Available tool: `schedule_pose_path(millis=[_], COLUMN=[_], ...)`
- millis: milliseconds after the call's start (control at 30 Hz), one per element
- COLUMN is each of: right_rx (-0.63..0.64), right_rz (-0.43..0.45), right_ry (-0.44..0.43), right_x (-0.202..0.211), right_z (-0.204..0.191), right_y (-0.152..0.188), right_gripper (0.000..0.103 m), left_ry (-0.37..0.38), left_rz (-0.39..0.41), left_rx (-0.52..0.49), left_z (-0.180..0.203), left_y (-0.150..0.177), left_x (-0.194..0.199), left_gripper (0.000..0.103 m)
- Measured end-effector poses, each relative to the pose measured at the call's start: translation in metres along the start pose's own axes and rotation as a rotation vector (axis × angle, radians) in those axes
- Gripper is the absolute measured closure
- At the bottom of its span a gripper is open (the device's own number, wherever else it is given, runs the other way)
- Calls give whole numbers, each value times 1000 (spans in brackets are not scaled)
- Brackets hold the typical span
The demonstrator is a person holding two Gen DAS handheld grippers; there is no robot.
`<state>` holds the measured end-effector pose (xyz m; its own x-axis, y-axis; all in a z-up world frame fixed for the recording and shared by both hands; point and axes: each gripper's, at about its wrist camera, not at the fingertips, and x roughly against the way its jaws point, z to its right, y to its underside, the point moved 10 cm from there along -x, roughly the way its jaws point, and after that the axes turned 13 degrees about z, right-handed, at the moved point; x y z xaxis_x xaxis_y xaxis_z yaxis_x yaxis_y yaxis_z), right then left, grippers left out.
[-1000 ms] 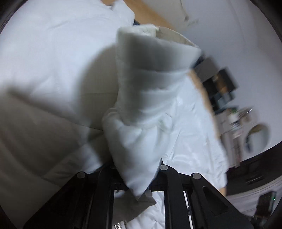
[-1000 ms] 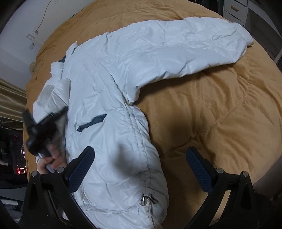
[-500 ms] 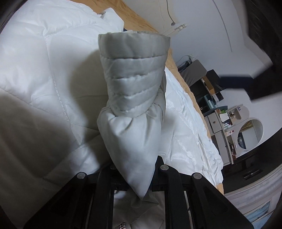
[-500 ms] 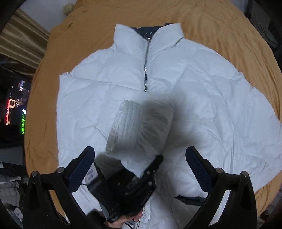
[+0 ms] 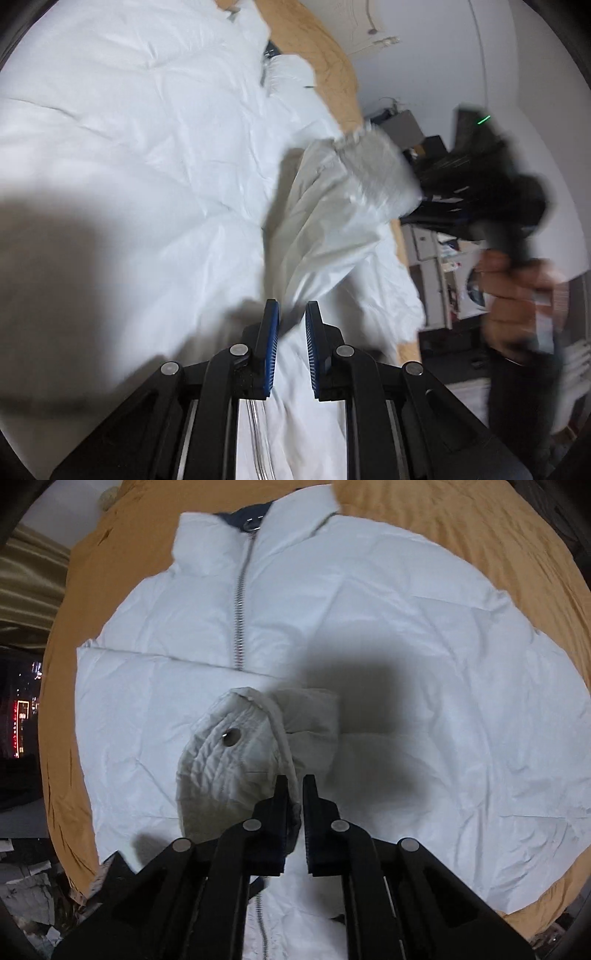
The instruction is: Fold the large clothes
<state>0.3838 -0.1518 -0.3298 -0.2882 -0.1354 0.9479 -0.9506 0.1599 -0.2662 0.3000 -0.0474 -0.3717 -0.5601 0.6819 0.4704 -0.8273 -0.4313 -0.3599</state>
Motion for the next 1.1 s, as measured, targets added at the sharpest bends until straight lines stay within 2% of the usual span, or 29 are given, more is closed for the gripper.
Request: schedule_pose_path(millis=[67, 100, 167, 200, 267, 300, 333, 367, 400, 433, 467, 500, 567, 600, 633, 700, 733, 767, 833, 900, 933, 967, 1000, 1067, 1100], right_rx=[-17, -29, -86, -127, -209, -234, -243, -251, -262, -276, -290, -292, -176, -98, -19, 70, 110, 158, 246, 288, 297, 317, 343, 384, 383], right_rz=[21, 24, 27, 28, 55, 76, 85, 92, 94, 98, 116, 158, 301, 352, 400, 428, 426, 424, 402, 320, 302, 340, 370, 379, 391], right_ry=[41, 55, 26, -12, -77, -103, -114, -118, -120, -116, -87, -15, 200, 243, 218, 74, 32, 31, 110, 213, 213, 201, 213, 292, 329], right_x=[3, 1, -10, -19, -27, -27, -25, -21, -15, -8, 3, 18, 52, 63, 71, 72, 67, 57, 28, -12, -27, -27, -24, -19, -17], right_z=[33, 49, 75, 84, 95, 99, 102, 105, 110, 117, 124, 126, 116, 99, 75, 24, 4, -10, -17, 3, 14, 22, 25, 32, 37], right_y=[8, 13, 24, 29, 34, 34, 35, 37, 43, 49, 53, 63, 63, 61, 58, 61, 63, 67, 74, 90, 98, 102, 103, 103, 99], right_gripper=[94, 94, 94, 94, 94, 94, 93, 91, 88, 76, 71, 69, 67, 67, 67, 64, 61, 59, 51, 51, 51, 51, 51, 37, 25], left_ry=[-16, -43, -127, -221, -396, -483, -517, -491, -446, -416, -405, -405, -415, -419, -420, -410, -402, -394, -385, -367, -378, -410, -459, -520, -551], left_rz=[44, 79, 153, 181, 174, 144, 118, 110, 137, 162, 169, 171, 187, 198, 210, 222, 223, 223, 222, 199, 174, 170, 206, 306, 309], left_rx=[-59, -104, -218, -285, -367, -374, -352, -318, -288, -261, -247, -256, -296, -314, -332, -339, -331, -321, -314, -304, -297, -301, -337, -460, -521], left_z=[9, 13, 14, 2, -31, -58, -81, -98, -107, -109, -110, -110, -110, -109, -106, -105, -104, -105, -106, -105, -104, -100, -92, -73, -70], left_y=[-14, -27, -56, -73, -91, -94, -93, -90, -92, -93, -93, -95, -93, -92, -86, -86, -86, -87, -86, -82, -81, -83, -89, -99, -100], left_x=[32, 44, 58, 61, 51, 43, 36, 32, 33, 34, 34, 33, 31, 30, 27, 24, 23, 23, 26, 29, 31, 36, 44, 57, 55], left_gripper=[88, 88, 88, 87, 85, 85, 87, 87, 87, 86, 86, 86, 86, 86, 86, 86, 86, 86, 86, 86, 86, 86, 86, 84, 78])
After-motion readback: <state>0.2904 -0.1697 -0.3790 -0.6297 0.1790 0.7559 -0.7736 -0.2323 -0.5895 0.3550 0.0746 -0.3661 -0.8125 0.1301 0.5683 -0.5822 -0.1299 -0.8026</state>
